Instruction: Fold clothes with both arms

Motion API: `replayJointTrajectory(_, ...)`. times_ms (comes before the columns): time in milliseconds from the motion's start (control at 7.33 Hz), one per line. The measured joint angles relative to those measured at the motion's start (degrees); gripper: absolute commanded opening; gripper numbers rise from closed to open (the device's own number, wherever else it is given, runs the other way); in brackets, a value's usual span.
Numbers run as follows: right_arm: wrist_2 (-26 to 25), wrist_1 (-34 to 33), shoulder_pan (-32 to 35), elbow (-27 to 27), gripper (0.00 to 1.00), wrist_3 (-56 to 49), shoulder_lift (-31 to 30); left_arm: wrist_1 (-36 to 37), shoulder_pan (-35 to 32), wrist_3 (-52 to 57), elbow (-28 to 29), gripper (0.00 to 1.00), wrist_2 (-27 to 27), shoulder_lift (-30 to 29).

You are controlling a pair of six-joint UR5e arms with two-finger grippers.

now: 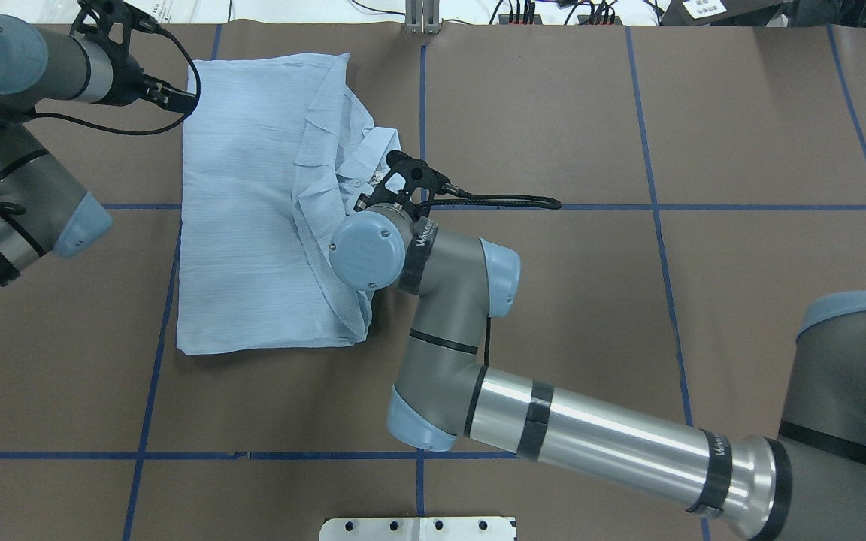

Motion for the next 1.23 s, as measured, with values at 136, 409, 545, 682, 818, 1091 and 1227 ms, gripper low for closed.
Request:
replayJointTrajectory(136,0.02,-2.02,-0.25,7.28,0.0,-0.58,-5.57,0.04,0.03,0.0,-0.01,1.0,0.0,0.02)
replayJointTrajectory(409,-0.21,-3.56,-1.6,19.43,0.0,-1.43,-16.55,0.12,0.06,0.0,0.02,1.0,-0.03,0.04)
replayJointTrajectory(545,-0.36,-3.68,-2.17,22.58,0.98,-1.64,-19.86,0.14,0.06,0.0,0.02,1.0,-0.06,0.04)
replayJointTrajectory(682,-0.82,-3.7,-2.71,24.09,1.0,-1.82,-21.63,0.15,0.1,0.0,-0.01,1.0,-0.17,0.03)
replayJointTrajectory(818,-1.38,-3.72,-3.13,24.83,1.0,-2.61,-22.17,0.17,0.11,0.0,-0.04,1.0,-0.5,0.02)
replayJointTrajectory(1091,1.17,-3.99,-1.43,26.71,1.0,-11.0,-21.76,0.23,0.08,0.0,-0.05,1.0,-1.1,0.03)
replayJointTrajectory(1227,4.36,-5.35,0.44,26.51,1.0,-15.09,-20.32,0.24,0.07,0.0,-0.05,1.0,-1.18,0.04)
